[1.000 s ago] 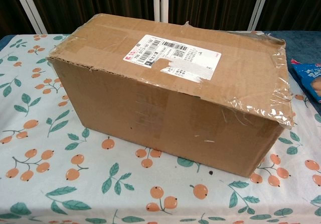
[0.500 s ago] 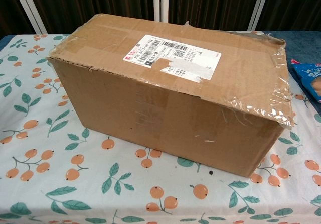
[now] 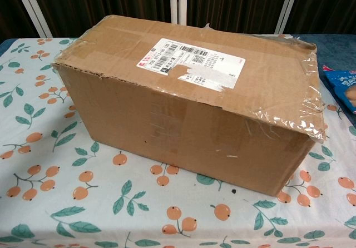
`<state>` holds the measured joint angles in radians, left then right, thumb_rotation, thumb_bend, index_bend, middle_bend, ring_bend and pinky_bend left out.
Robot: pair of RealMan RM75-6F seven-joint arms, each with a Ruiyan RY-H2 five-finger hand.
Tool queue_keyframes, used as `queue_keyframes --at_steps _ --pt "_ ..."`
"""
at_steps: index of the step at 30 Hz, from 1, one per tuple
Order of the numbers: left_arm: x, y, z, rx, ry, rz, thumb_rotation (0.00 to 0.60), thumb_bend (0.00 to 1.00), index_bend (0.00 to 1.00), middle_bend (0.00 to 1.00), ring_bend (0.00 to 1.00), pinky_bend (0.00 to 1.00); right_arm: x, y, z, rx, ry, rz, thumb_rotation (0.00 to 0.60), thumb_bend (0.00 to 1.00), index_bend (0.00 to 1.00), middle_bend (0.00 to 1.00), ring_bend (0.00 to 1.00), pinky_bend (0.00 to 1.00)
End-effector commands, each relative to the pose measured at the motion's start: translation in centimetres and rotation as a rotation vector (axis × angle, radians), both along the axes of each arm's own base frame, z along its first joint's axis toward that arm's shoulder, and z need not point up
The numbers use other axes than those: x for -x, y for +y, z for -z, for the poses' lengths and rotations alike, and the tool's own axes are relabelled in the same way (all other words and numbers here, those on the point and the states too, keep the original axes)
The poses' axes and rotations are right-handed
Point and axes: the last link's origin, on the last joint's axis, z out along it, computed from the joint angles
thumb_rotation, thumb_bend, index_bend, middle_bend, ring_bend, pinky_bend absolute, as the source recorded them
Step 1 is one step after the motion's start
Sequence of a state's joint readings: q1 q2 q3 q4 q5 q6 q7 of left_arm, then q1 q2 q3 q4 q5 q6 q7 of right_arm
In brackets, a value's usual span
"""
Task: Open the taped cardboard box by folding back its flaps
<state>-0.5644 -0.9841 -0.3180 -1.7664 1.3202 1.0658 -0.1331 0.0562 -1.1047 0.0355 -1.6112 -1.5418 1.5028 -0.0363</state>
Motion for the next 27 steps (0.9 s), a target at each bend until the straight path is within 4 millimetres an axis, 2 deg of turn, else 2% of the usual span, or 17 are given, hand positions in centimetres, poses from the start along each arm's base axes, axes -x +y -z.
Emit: queue_keyframes --at_steps 1,3,6,12,18,27 --pt "-4.3 2.4 2.6 0.060 -0.122 0.042 0.183 0.00 0.24 0.32 0.17 0.21 0.3 0.1 -0.2 0.004 0.002 0.013 0.600 0.18 0.00 0.00 0.00 0.00" --pt "-5.5 3.0 4.1 0.105 -0.127 0.053 0.148 0.00 0.27 0.32 0.17 0.21 0.4 0.2 -0.3 0.010 0.005 0.019 0.600 0.18 0.00 0.00 0.00 0.00" --pt "-6.8 3.5 6.0 0.173 -0.130 0.060 0.129 0.00 0.29 0.33 0.17 0.21 0.6 0.4 -0.5 0.023 0.003 0.024 0.600 0.18 0.00 0.00 0.00 0.00" --pt "-8.3 3.7 8.9 0.255 -0.094 0.089 0.082 0.00 0.34 0.35 0.16 0.19 1.0 0.6 -0.6 0.029 -0.002 0.035 0.600 0.18 0.00 0.00 0.00 0.00" --pt "-8.9 3.6 10.7 0.294 -0.061 0.108 0.059 0.00 0.34 0.35 0.16 0.19 1.3 0.8 -0.7 0.039 -0.004 0.044 0.600 0.18 0.00 0.00 0.00 0.00" --pt "-9.0 3.1 12.3 0.335 0.002 0.115 0.060 0.00 0.34 0.35 0.15 0.19 1.7 0.8 -0.9 0.051 -0.012 0.049 0.600 0.18 0.00 0.00 0.00 0.00"
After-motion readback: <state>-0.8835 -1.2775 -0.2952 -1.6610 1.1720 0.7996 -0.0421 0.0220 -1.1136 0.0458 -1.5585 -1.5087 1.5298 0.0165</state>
